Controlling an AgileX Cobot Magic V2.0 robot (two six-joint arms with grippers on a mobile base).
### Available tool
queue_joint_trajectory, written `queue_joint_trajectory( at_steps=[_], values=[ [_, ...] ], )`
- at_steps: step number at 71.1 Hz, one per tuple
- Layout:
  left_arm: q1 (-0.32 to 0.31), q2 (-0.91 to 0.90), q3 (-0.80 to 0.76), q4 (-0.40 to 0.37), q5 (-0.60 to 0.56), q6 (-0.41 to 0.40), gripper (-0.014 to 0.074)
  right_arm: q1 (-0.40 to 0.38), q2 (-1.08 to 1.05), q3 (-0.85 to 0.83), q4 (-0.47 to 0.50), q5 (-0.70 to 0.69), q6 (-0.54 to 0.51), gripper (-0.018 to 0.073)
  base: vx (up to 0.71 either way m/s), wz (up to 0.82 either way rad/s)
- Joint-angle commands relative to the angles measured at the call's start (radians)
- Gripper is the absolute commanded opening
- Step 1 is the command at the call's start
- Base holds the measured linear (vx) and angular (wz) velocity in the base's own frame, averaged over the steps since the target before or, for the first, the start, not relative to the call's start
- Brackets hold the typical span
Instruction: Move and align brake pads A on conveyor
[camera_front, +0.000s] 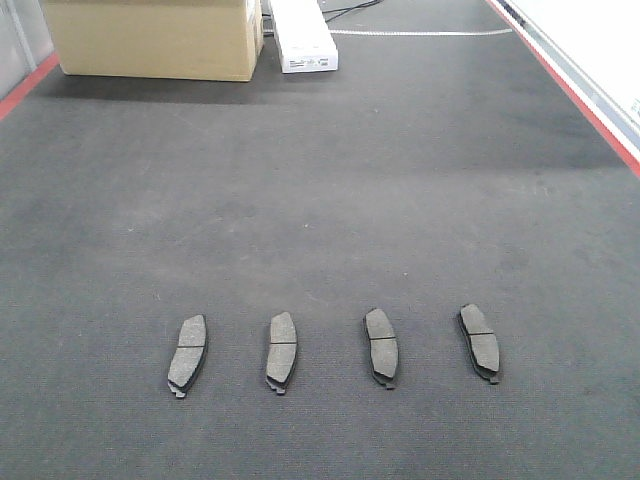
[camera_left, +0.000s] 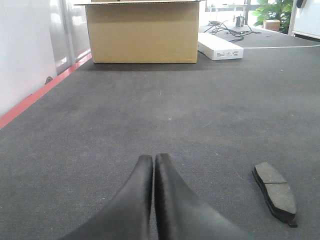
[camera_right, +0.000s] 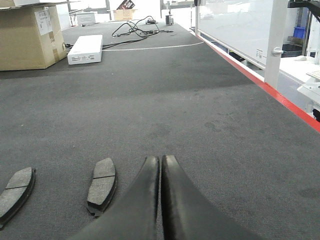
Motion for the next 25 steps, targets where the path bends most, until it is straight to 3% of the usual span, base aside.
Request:
queue_joint_trajectory(
  at_steps=[1, 25],
  values=[
    [0.002, -0.012, -0.020, -0.005, -0.077, -0.009, -0.0006, -0.005, -0.015, 0.010, 0.000, -0.079, -0.006, -0.0010, 0.00, 0.00],
    [0.002, -0.012, -0.020, -0.005, -0.077, -0.009, -0.0006, -0.005, -0.015, 0.010, 0.000, -0.079, -0.007, -0.0010, 0.00, 0.00]
  ],
)
